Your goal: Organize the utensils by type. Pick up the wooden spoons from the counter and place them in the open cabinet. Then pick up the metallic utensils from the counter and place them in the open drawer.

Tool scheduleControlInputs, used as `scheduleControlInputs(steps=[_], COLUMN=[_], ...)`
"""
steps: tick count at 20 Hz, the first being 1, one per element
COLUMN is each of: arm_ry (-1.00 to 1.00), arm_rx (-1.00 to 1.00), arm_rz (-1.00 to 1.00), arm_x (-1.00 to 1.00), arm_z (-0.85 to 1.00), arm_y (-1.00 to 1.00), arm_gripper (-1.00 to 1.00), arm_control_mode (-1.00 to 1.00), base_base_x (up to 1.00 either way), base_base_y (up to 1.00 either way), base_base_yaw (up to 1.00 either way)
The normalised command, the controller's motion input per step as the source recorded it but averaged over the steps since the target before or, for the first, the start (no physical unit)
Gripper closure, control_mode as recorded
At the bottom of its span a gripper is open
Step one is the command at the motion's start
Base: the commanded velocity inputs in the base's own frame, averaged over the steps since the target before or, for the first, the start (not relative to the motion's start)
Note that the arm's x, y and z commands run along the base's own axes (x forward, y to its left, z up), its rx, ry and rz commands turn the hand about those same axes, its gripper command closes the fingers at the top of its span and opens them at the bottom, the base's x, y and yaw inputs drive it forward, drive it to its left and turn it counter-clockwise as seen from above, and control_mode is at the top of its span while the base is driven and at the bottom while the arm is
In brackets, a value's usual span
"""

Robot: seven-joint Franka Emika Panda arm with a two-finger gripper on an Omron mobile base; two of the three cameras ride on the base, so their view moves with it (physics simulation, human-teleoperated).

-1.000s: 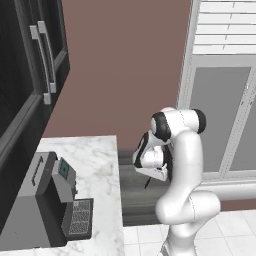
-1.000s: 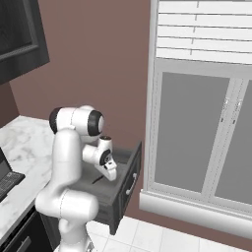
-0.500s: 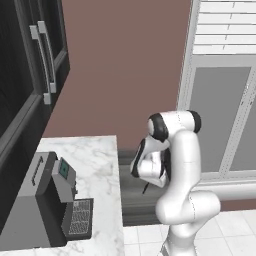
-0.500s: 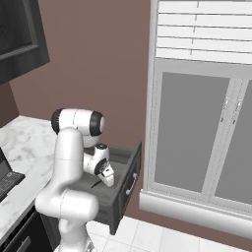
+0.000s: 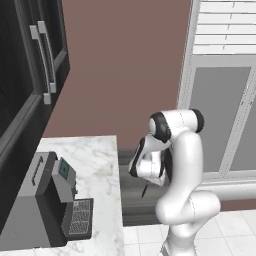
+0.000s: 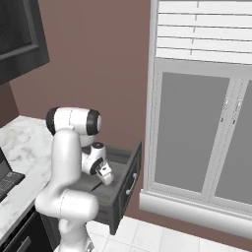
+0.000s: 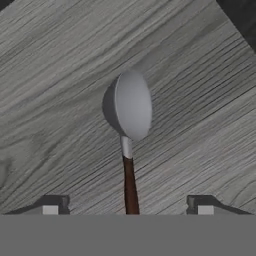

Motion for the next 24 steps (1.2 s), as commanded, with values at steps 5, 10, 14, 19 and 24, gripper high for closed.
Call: scheduleControlInputs(steps=[5, 10, 14, 19, 24], arm_ry=[-0.15, -0.16, -0.18, -0.08, 0.0], arm_rx=[0.0, 0.0, 0.0, 0.0, 0.0], arm_rz=[0.07, 0.19, 0.31, 0.31, 0.24], arm_x=[-0.1, -0.32, -0.39, -0.21, -0.14], arm_z=[0.64, 0.67, 0.74, 0.87, 0.91], arm_y=[0.0, -0.06, -0.04, -0.03, -0.08], arm_gripper=[-1.0, -1.0, -1.0, -1.0, -1.0], arm_control_mode=[-1.0, -1.0, -1.0, -1.0, -1.0], base_base_x=[0.0, 0.0, 0.0, 0.0, 0.0], base_base_y=[0.0, 0.0, 0.0, 0.0, 0.0], base_base_yaw=[0.0, 0.0, 0.0, 0.0, 0.0])
